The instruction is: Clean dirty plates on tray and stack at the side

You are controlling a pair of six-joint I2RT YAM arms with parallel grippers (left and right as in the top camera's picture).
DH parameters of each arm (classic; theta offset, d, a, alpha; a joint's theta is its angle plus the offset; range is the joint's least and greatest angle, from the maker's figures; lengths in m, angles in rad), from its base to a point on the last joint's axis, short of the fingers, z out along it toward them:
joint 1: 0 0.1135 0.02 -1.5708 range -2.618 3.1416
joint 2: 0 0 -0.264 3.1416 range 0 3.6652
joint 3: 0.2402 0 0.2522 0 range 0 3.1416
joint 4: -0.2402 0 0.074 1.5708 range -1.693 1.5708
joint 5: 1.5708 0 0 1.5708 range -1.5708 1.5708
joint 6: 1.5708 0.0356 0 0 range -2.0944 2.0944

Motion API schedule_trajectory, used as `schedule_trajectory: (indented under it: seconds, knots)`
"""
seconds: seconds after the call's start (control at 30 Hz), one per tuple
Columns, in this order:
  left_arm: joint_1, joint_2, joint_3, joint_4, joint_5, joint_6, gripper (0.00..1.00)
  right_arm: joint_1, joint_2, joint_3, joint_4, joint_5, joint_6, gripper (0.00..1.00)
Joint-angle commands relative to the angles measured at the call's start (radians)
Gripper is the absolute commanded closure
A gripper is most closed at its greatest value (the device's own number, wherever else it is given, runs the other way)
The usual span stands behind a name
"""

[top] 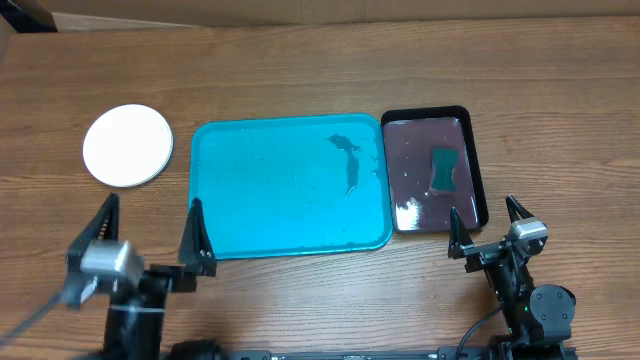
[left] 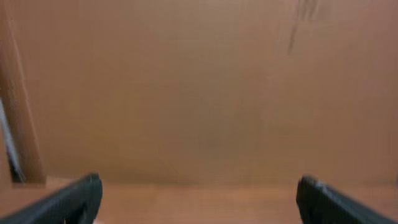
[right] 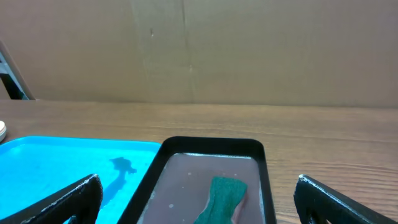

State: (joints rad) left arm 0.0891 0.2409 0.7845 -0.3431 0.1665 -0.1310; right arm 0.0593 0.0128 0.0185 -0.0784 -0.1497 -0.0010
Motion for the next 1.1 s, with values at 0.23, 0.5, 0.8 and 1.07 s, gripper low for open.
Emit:
schedule_trajectory:
  seconds: [0.23, 0.5, 0.8, 1.07]
  knots:
    - [0.033, -0.237, -0.422, 0.460, -0.099, -0.235, 0.00, -0.005, -0.010, -0.010, 0.006, 0.007, -0.007, 0.00]
    - [0.033, -0.237, -0.616, 0.564, -0.173, -0.394, 0.00, -0.005, -0.010, -0.010, 0.006, 0.007, -0.007, 0.00]
    - [0.022, -0.237, -0.764, 0.564, -0.229, -0.423, 0.00, -0.005, -0.010, -0.010, 0.006, 0.007, -0.007, 0.00]
    - [0.021, -0.237, -0.780, 0.369, -0.216, -0.315, 0.00, -0.005, -0.010, -0.010, 0.006, 0.007, -0.007, 0.00]
